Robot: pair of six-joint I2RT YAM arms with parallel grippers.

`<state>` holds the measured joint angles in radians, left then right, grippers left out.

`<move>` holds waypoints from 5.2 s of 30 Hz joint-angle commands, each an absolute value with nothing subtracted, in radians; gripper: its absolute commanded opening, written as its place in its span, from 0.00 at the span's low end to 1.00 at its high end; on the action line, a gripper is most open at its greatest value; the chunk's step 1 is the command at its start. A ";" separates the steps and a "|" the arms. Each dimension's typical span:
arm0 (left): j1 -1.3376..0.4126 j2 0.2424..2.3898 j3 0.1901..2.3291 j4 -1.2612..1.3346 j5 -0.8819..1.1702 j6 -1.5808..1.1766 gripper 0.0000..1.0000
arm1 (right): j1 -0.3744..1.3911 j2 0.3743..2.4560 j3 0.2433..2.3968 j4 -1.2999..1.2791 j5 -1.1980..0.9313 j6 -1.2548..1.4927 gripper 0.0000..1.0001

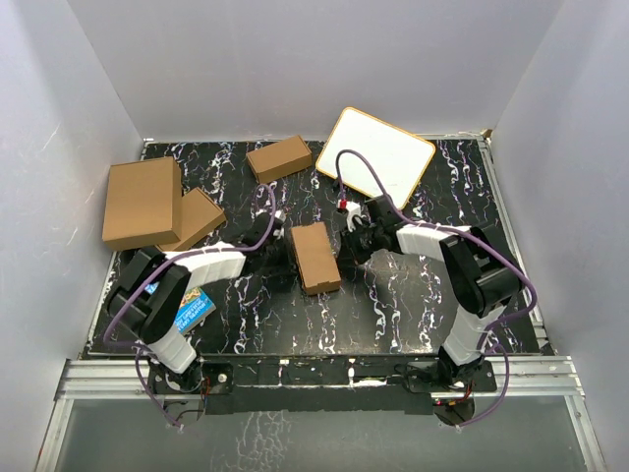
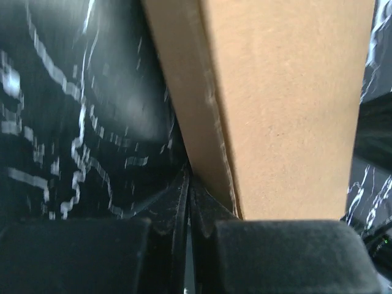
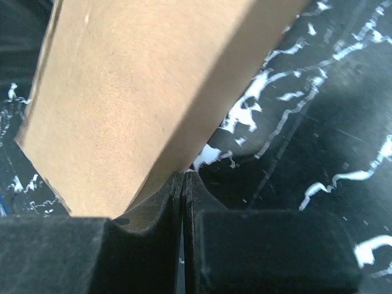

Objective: Fold the paper box

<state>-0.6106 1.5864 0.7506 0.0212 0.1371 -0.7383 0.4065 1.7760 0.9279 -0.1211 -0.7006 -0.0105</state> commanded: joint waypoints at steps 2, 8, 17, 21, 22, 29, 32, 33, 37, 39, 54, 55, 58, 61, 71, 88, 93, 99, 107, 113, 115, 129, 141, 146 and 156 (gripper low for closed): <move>-0.590 1.659 0.910 0.132 0.200 -0.556 0.07 | 0.343 1.694 0.981 -0.144 -0.626 -0.082 0.10; -0.534 1.595 0.882 0.122 0.160 -0.406 0.31 | 0.138 1.495 0.938 -0.107 -0.650 -0.162 0.21; -0.509 1.312 0.637 0.389 0.169 -0.468 0.97 | 0.105 1.514 0.929 0.067 -1.099 -0.032 1.00; -0.483 1.349 0.623 0.480 0.335 -0.568 0.97 | 0.115 1.611 0.887 0.161 -1.107 0.104 1.00; -0.481 1.361 0.617 0.498 0.364 -0.591 0.97 | 0.115 1.625 0.858 0.202 -1.107 0.146 1.00; -0.463 1.456 0.567 0.645 0.432 -0.685 0.96 | 0.162 1.752 0.838 0.296 -1.114 0.311 0.99; -0.455 1.482 0.562 0.668 0.445 -0.704 0.96 | 0.188 1.822 0.874 0.256 -1.090 0.336 0.93; -0.453 1.489 0.560 0.672 0.445 -0.710 0.96 | 0.192 1.836 0.879 0.251 -1.077 0.350 0.89; -0.451 1.511 0.548 0.683 0.443 -0.726 0.96 | 0.195 1.870 0.881 0.236 -1.021 0.369 0.73; -0.450 1.519 0.538 0.700 0.440 -0.742 0.97 | 0.195 1.880 0.877 0.235 -1.012 0.377 0.67; -0.442 1.671 0.570 0.839 0.532 -0.916 0.97 | 0.154 1.925 0.871 0.178 -0.982 0.354 0.33; -0.445 1.689 0.571 0.860 0.536 -0.937 0.97 | 0.150 1.924 0.873 0.171 -0.984 0.346 0.33; -0.463 1.732 0.588 0.905 0.541 -0.977 0.97 | 0.143 1.922 0.874 0.158 -0.998 0.329 0.32; -0.484 1.772 0.605 0.941 0.536 -1.011 0.97 | 0.137 1.926 0.878 0.135 -1.013 0.307 0.31; -0.539 1.849 0.684 0.946 0.520 -1.055 0.82 | 0.124 1.935 0.890 0.106 -1.032 0.277 0.27; -0.513 1.661 0.860 0.355 0.421 -0.665 0.31 | 0.062 1.767 0.953 -0.016 -1.127 0.106 0.68; -0.507 1.610 1.051 -0.108 0.236 -0.310 0.30 | 0.035 1.693 0.947 -0.018 -1.135 0.091 0.68; -0.544 1.655 1.294 -0.476 -0.035 -0.029 0.32 | 0.020 1.683 0.944 -0.015 -1.147 0.089 0.68; -0.639 1.809 1.457 -0.616 -0.121 0.066 0.80 | 0.020 1.679 0.946 -0.030 -1.147 0.061 0.68; -0.657 1.726 1.473 -0.565 0.021 0.007 0.97 | 0.020 1.671 0.961 -0.087 -1.165 -0.028 0.68; -0.652 1.645 1.435 -0.517 0.033 -0.023 0.97 | 0.022 1.659 0.966 -0.116 -1.191 -0.091 0.67; -0.315 1.477 1.140 -0.250 0.245 -0.370 0.29 | 0.059 1.611 0.968 -0.145 -0.992 -0.173 0.50; -0.393 1.810 1.295 -0.113 0.443 -0.359 0.14 | 0.317 1.895 1.191 -0.109 -0.704 0.009 0.15; -0.478 1.902 1.394 -0.132 0.427 -0.346 0.14 | 0.272 1.945 1.256 -0.156 -0.642 -0.010 0.16; -0.585 2.094 1.639 -0.173 0.437 -0.349 0.15 | 0.245 1.952 1.163 -0.103 -0.898 0.019 0.18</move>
